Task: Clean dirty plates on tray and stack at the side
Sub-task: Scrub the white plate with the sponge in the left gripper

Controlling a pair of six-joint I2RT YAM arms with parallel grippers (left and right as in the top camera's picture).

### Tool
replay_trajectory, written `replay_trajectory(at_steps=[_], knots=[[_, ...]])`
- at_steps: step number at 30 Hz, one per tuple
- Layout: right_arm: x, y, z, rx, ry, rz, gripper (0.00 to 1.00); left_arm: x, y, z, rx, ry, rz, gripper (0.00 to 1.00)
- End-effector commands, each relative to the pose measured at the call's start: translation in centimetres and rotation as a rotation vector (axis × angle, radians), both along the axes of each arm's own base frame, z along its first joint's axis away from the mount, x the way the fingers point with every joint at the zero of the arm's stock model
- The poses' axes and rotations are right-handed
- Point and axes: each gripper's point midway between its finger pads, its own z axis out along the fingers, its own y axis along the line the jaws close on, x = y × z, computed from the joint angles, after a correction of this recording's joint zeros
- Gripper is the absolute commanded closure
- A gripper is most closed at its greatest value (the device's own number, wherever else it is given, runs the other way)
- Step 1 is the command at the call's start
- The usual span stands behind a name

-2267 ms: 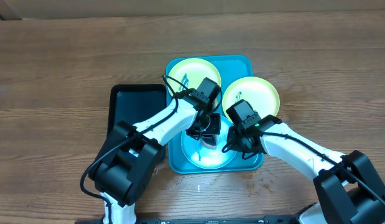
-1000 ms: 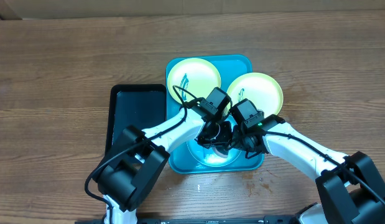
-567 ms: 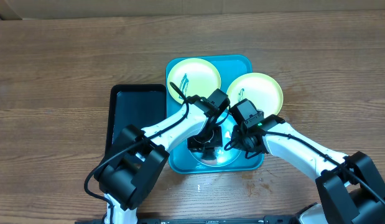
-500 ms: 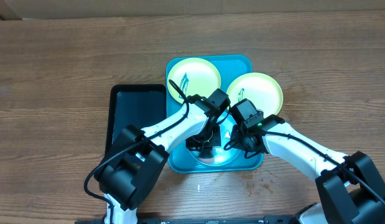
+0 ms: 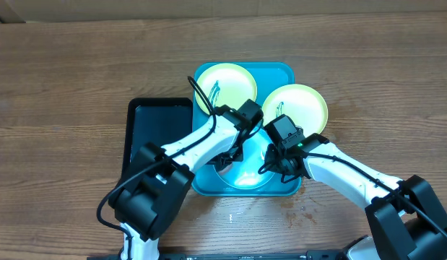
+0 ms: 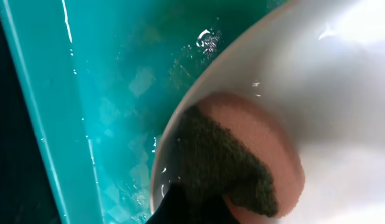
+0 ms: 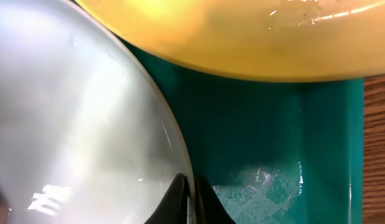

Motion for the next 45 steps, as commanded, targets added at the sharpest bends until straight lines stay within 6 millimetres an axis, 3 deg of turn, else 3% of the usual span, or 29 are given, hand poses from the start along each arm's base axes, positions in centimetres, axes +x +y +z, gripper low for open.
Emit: replay_trajectory(at_steps=[1,2,5,6,10,17,21,24,29,33,45], knots=[[-1.8,-2.0,-2.2,-0.099,0.070,0.004,0.96,-0.3,-1.4,-2.3,-0.171,0.105,0.063,0.96],[-1.8,-2.0,-2.2,-0.099,0.070,0.004,0.96,-1.1,-4.2,-2.5,-0.319,0.159,0.038,0.96],[-1.8,-2.0,-2.2,-0.099,0.070,0.004,0.96,-3.9,-9.3,-2.9,-0.563,0.242,-0.055,0.96],[-1.8,-2.0,-2.2,-0.099,0.070,0.004,0.96,-4.6,-9.9,-3.1,-0.588,0.251,-0.073,0.96],[-1.8,-2.0,-2.2,-0.099,0.070,0.004,0.96,-6.2,-10.9,-3.7,-0.614,0.273,-0.111,0.96],[-1.9,-2.0,-2.2,-0.099,0.071,0.004,0.96,-7.4,-12.0,-2.7,-0.711,0.341,-0.148,0.96],[-1.9,-2.0,-2.2,-0.099,0.071,0.004,0.96,-7.3,-10.2,-3.5,-0.619,0.331,-0.129,0.96],[-1.9,-2.0,-2.2,-0.099,0.071,0.004,0.96,-6.2,-7.6,-4.1,-0.502,0.306,-0.047,0.96],[-1.9,-2.0,-2.2,-0.099,0.071,0.004,0.96,-2.8,-1.8,-3.7,-0.233,0.181,0.030,0.96],[-1.9,-2.0,-2.2,-0.100,0.073,0.004,0.96,0.7,2.4,-1.8,0.014,0.014,0.018,0.96],[-2.1,-2.1,-2.2,-0.104,0.079,0.004,0.96,5.7,3.2,1.3,0.135,-0.183,-0.038,0.96]])
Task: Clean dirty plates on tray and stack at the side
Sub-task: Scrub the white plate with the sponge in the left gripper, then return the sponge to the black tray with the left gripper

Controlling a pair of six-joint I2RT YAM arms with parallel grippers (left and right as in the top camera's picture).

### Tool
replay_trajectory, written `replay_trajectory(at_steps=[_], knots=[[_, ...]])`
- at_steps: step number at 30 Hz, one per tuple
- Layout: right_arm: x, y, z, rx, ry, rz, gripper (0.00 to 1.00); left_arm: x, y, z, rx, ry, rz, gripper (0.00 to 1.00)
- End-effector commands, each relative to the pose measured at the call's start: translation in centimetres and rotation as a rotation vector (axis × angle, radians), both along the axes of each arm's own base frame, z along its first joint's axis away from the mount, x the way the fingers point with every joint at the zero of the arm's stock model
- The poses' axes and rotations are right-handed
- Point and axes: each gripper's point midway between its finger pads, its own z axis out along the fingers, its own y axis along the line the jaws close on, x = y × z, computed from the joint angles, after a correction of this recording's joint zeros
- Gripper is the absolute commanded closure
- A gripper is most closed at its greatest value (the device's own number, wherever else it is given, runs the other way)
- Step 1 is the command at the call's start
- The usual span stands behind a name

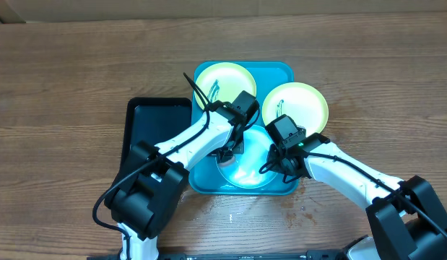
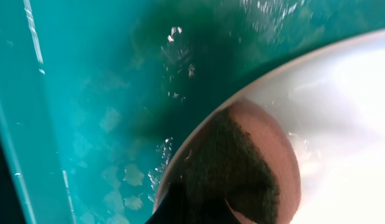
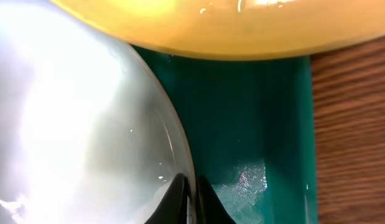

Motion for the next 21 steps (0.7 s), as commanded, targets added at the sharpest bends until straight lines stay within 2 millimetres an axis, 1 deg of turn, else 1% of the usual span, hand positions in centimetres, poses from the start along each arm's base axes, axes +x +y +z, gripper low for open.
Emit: replay_trajectory(at_steps=[1,3,5,6,8,9,11,13,14,17,18,19,21], knots=[[-2.0,-1.5,-2.2,-0.077,0.080,0.015,0.96,3.3,3.8,1.0,0.203,-0.117,-0.012,0.96],[-2.1,-1.6,-2.2,-0.080,0.083,0.015,0.96,3.7,3.6,2.0,0.204,-0.116,-0.037,0.96],[-2.2,-1.7,-2.2,-0.083,0.090,0.016,0.96,4.2,3.2,3.4,0.199,-0.122,-0.039,0.96],[-2.3,-1.7,-2.2,-0.085,0.093,0.016,0.96,4.5,2.8,4.6,0.184,-0.130,-0.038,0.96],[-2.4,-1.8,-2.2,-0.088,0.097,0.016,0.96,4.8,2.0,6.1,0.140,-0.131,-0.036,0.96],[-2.5,-1.8,-2.2,-0.090,0.100,0.016,0.96,4.9,1.3,8.0,0.095,-0.134,-0.035,0.96],[-2.6,-1.9,-2.2,-0.091,0.102,0.016,0.96,4.7,0.9,9.7,0.054,-0.132,-0.032,0.96],[-2.6,-1.9,-2.2,-0.091,0.104,0.016,0.96,4.2,1.4,11.6,0.026,-0.131,-0.020,0.96],[-2.7,-1.9,-2.2,-0.093,0.106,0.016,0.96,3.9,1.9,12.3,0.022,-0.127,-0.011,0.96],[-2.8,-2.0,-2.3,-0.097,0.114,0.016,0.96,3.0,4.7,14.2,0.047,-0.112,0.034,0.96],[-3.0,-1.8,-2.3,-0.086,0.123,0.032,0.96,2.7,7.6,14.9,0.106,-0.103,0.085,0.96],[-3.1,-1.7,-2.3,-0.080,0.127,0.038,0.96,2.7,8.7,14.9,0.127,-0.096,0.108,0.96],[-3.1,-1.7,-2.3,-0.079,0.129,0.039,0.96,2.4,11.2,13.9,0.151,-0.054,0.164,0.96]])
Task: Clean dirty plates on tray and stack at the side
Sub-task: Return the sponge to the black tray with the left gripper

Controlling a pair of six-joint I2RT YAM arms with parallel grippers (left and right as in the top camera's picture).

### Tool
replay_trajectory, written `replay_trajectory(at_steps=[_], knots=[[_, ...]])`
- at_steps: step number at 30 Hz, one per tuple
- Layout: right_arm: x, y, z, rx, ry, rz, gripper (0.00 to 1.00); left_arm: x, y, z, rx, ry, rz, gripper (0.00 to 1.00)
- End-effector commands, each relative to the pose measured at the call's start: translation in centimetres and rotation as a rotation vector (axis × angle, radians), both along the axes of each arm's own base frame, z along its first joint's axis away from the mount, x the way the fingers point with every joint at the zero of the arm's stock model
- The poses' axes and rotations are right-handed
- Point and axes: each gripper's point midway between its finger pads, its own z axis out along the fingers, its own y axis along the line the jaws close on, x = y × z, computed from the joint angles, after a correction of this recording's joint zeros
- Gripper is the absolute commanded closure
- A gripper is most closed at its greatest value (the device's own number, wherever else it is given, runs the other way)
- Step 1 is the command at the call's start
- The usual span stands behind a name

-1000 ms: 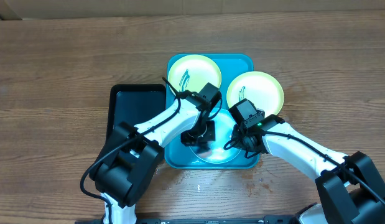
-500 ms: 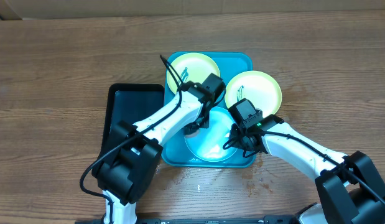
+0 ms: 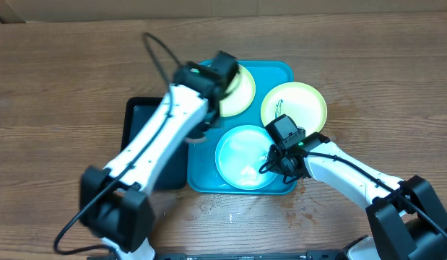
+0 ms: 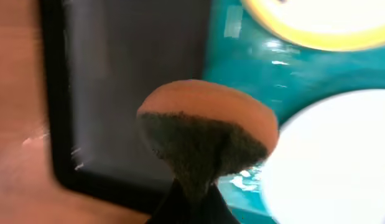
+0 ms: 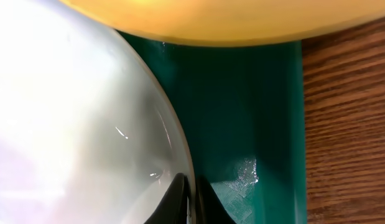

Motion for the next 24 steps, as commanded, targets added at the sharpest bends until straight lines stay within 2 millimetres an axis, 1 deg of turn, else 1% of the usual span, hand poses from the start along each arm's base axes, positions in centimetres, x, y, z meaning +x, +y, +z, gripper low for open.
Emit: replay_trajectory(at_steps=[1,3,4,5,7,9,11,13,14,16,18,21,23,24], knots=[[-2.6,-1.6,-2.3,-0.076,0.102,0.039,0.96,0.5,5.3,0.0,0.054,0.005,0.109,0.96],[-2.7,-1.4,-2.3,-0.068,0.104,0.069,0.96,0.0,7.0,-2.1,0.058,0.045,0.148,0.96],[-2.7,-1.3,-2.3,-0.063,0.105,0.085,0.96,-0.5,7.5,-3.6,0.038,0.074,0.159,0.96],[-2.7,-1.3,-2.3,-0.063,0.105,0.091,0.96,-0.7,7.7,-4.8,0.012,0.094,0.160,0.96],[-2.7,-1.3,-2.3,-0.065,0.104,0.113,0.96,-1.3,7.5,-7.4,-0.070,0.132,0.133,0.95],[-2.7,-1.3,-2.3,-0.067,0.103,0.125,0.96,-1.7,7.2,-9.5,-0.139,0.151,0.118,0.89],[-2.7,-1.3,-2.2,-0.069,0.106,0.136,0.96,-2.2,7.4,-10.3,-0.194,0.171,0.143,0.81],[-2.7,-1.3,-1.8,-0.070,0.106,0.136,0.96,-1.9,7.3,-9.9,-0.229,0.168,0.130,0.68],[-2.6,-1.2,-1.4,-0.069,0.105,0.136,0.96,-1.8,7.2,-9.6,-0.245,0.167,0.125,0.64],[-2.1,-0.9,-0.2,-0.065,0.086,0.141,0.96,-1.6,7.3,-8.6,-0.266,0.158,0.131,0.59],[-1.4,-0.3,1.5,-0.066,0.046,0.174,0.96,-1.6,7.4,-7.3,-0.286,0.143,0.135,0.57],[0.0,1.0,4.7,-0.075,-0.049,0.288,0.96,-1.0,7.7,-4.1,-0.310,0.078,0.121,0.56],[1.1,2.1,6.9,-0.085,-0.110,0.352,0.96,-0.5,8.2,-1.2,-0.324,0.010,0.129,0.56],[1.5,2.7,8.0,-0.088,-0.136,0.381,0.96,-0.3,8.5,0.4,-0.333,-0.029,0.134,0.53]])
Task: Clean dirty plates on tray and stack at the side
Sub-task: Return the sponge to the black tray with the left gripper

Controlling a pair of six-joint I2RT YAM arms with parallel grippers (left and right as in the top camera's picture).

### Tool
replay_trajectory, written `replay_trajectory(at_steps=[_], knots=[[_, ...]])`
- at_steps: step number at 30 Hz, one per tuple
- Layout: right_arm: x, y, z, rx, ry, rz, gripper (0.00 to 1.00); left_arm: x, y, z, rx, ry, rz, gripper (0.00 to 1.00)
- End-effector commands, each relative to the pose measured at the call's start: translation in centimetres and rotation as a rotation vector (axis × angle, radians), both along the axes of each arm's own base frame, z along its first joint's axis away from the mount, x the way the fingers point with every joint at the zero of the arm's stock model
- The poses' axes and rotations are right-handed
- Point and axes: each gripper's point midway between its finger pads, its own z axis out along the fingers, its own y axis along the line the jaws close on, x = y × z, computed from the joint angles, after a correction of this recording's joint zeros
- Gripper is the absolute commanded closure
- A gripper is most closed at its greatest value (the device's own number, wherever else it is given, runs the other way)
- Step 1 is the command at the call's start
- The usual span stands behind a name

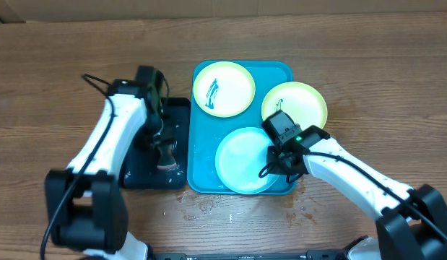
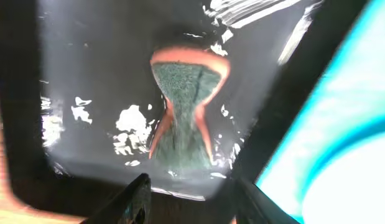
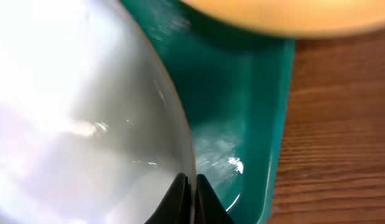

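Note:
An orange sponge with a green scouring face [image 2: 189, 106] lies pinched at its waist in the wet black tray [image 2: 86, 74], left of the teal tray [image 1: 281, 76]. My left gripper [image 2: 195, 205] hangs open just above the sponge [image 1: 166, 157]. The right gripper [image 3: 191, 185] is shut on the right rim of a white plate [image 3: 80, 93] at the teal tray's front [image 1: 241, 159]. A yellow-green plate with dark marks [image 1: 223, 88] lies at the tray's back left. A second one [image 1: 295, 105] overhangs its right edge.
Bare wooden table [image 1: 64, 65] surrounds both trays, and wood shows just right of the teal tray's wall [image 3: 341, 124]. Water droplets lie on the table in front of the trays [image 1: 209, 206]. The black tray [image 1: 136, 173] holds a film of water.
My left gripper held the sponge in the air over the seam between the two trays. Now the sponge lies in the black tray and that gripper is open above it. The right gripper still pinches the white plate's rim.
First my left gripper pressed the sponge on the white plate while the right gripper held its rim. Then the sponge sat at the plate's far edge. Later it was in the air near the black tray, and now it lies released there.

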Motion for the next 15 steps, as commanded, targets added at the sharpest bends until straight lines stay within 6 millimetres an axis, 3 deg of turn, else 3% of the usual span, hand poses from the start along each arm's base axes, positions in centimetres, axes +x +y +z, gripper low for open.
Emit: replay_trajectory(at_steps=[1,6,10,15], knots=[[2.5,3.0,5.4,0.007,-0.163,0.201,0.96,2.0,0.5,8.2,-0.062,-0.233,0.012,0.50],[4.9,7.5,10.4,0.061,-0.348,0.300,0.96,1.3,1.6,17.3,-0.140,-0.453,0.062,0.34],[6.4,12.6,13.7,0.145,-0.550,0.392,0.96,-0.4,1.7,23.7,-0.186,-0.637,0.066,0.20],[7.5,18.4,14.9,0.198,-0.734,0.458,0.96,-3.6,1.4,28.8,-0.192,-0.818,0.043,0.00]])
